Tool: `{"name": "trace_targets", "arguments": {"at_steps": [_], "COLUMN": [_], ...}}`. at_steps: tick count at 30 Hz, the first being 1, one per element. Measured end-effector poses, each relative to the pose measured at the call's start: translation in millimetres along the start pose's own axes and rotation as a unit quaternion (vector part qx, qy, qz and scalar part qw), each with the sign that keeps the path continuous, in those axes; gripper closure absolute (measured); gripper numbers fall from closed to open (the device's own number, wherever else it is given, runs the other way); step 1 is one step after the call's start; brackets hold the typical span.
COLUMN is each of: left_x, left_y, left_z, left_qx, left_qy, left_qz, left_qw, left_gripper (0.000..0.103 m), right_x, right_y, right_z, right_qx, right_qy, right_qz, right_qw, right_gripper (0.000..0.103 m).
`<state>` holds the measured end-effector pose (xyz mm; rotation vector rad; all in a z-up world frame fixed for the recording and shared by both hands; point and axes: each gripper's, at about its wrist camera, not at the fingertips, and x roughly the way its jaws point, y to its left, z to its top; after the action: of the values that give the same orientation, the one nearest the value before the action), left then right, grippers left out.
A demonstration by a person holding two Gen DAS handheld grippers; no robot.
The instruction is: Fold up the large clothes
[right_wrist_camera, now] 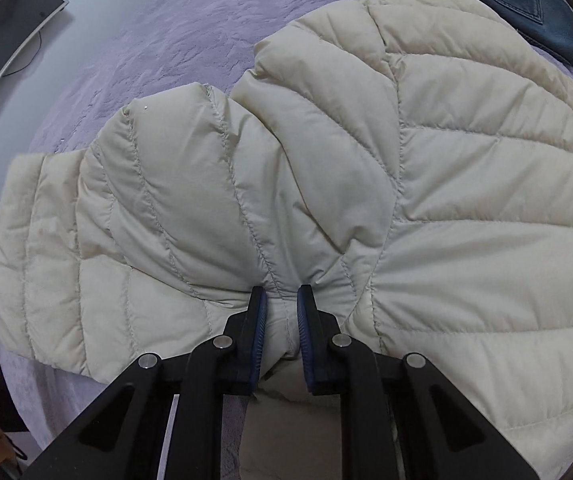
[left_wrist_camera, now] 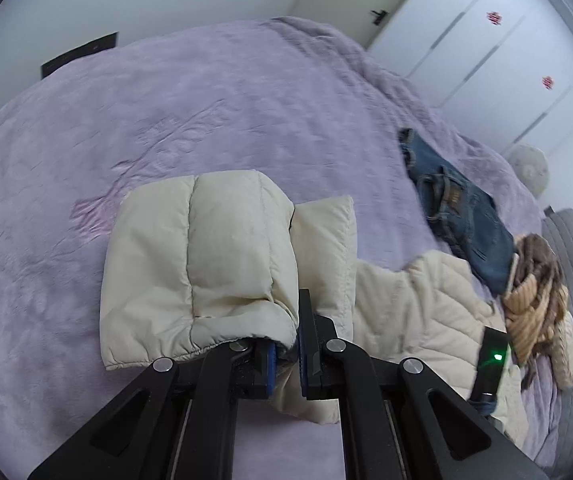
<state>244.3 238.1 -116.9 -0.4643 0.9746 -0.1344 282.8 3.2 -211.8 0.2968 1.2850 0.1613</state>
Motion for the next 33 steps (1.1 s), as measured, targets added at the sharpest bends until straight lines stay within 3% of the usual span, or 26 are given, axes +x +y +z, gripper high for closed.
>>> {"name": "trace_targets", "arguments": {"at_steps": [5, 10, 13, 16, 18, 21, 25, 27, 29, 30, 32, 33], "left_x": [-7.5, 30.5, 72.9, 94.0, 103.4, 112.0, 110.6, 103.1, 90.2, 80.9, 65.8, 59.9], "left_y": [-99.3, -199.5, -243.2, -263.2, -272.2, -288.2, -299.5, -303.9, -307.8, -310.5, -315.8, -315.7], "left_z": [-5.7, -38.5, -75.9, -116.3, -137.0, -165.4, -183.4, -186.0, -186.8, -187.5, -187.8, -186.8], "left_qx": [0.086, 0.171, 0.216, 0.239, 0.272, 0.337, 0.378, 0.384, 0.384, 0.386, 0.402, 0.406], "left_qy": [-0.008, 0.041, 0.082, 0.122, 0.127, 0.124, 0.124, 0.122, 0.104, 0.079, 0.064, 0.065], "left_qz": [-0.073, -0.116, -0.092, -0.086, -0.065, -0.025, -0.018, -0.025, -0.029, -0.03, -0.041, -0.039], "left_qw": [0.9935, 0.9776, 0.9685, 0.9595, 0.9518, 0.9329, 0.9171, 0.9151, 0.917, 0.9188, 0.9125, 0.9106], "left_gripper": [0.094, 0.094, 0.094, 0.094, 0.094, 0.093, 0.093, 0.079, 0.003, 0.0, 0.0, 0.0], "right_x": [-26.9, -89.7, -119.2, -136.9, -146.6, -148.4, -164.3, -172.7, -176.1, -181.8, -185.3, -193.3], "right_y": [-39.0, -106.1, -156.5, -203.3, -241.7, -275.9, -312.8, -323.3, -324.5, -327.8, -328.3, -332.6], "right_z": [4.0, 1.5, -8.9, -24.0, -37.4, -47.0, -66.1, -73.8, -72.6, -77.4, -76.9, -85.3], "right_qx": [0.055, 0.099, 0.129, 0.16, 0.18, 0.216, 0.253, 0.264, 0.265, 0.263, 0.26, 0.258], "right_qy": [0.006, -0.048, -0.067, -0.076, -0.081, -0.088, -0.104, -0.111, -0.116, -0.119, -0.121, -0.123], "right_qz": [0.086, 0.082, 0.045, 0.012, -0.002, -0.005, 0.001, 0.004, 0.001, 0.0, -0.001, -0.001], "right_qw": [0.995, 0.991, 0.988, 0.984, 0.98, 0.972, 0.962, 0.958, 0.957, 0.958, 0.958, 0.958], "right_gripper": [0.085, 0.085, 0.085, 0.085, 0.085, 0.085, 0.085, 0.085, 0.084, 0.084, 0.073, 0.057]}}
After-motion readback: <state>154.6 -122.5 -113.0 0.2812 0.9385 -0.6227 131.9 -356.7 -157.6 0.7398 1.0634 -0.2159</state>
